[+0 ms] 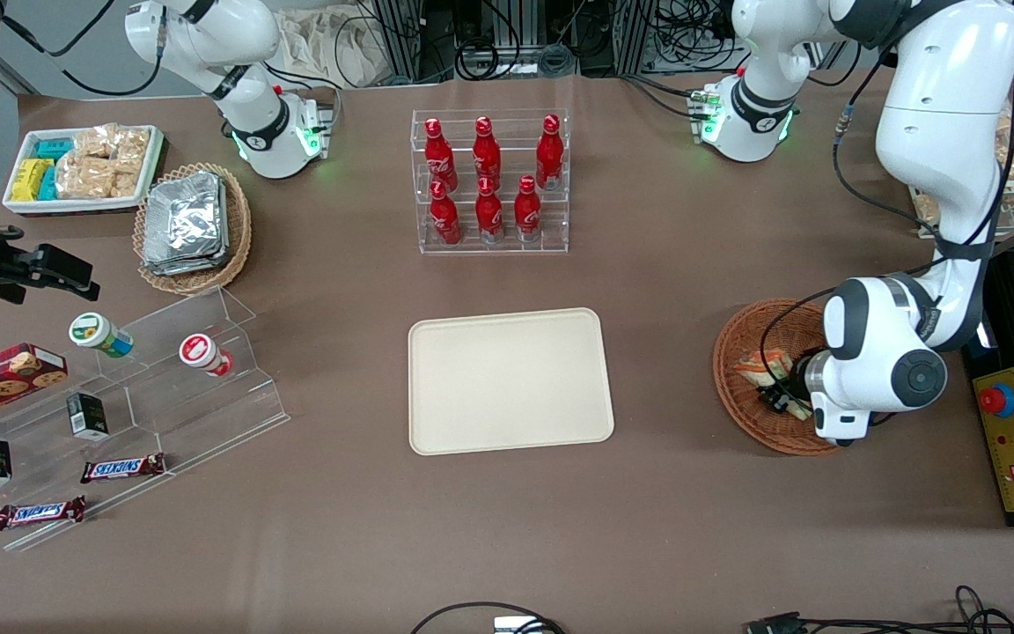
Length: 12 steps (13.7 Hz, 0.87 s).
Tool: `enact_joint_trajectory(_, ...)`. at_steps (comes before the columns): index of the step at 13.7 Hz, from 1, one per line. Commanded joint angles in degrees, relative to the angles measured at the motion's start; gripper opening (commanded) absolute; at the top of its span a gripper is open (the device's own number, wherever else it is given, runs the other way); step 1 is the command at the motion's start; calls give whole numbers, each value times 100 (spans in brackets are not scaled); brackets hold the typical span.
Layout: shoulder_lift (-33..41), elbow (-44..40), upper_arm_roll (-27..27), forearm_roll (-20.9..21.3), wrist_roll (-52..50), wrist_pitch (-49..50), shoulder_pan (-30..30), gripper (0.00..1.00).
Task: Place sandwich from basket to tray
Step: 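Close the left gripper on the sandwich and lift it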
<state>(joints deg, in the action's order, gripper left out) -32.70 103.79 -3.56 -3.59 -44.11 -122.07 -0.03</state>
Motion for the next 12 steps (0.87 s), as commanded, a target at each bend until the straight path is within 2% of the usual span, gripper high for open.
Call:
enact_joint_trajectory(1,324,141,-4,16,42,-11,-23,34)
enact_joint_trajectory(5,930,45,-13,60,638,586,-233,32)
enact_joint_trajectory(8,1405,-104,-31,43,1657,1017,-295,32)
enact_joint_trajectory(12,1371,-517,-828,25,1442,1177,-295,33)
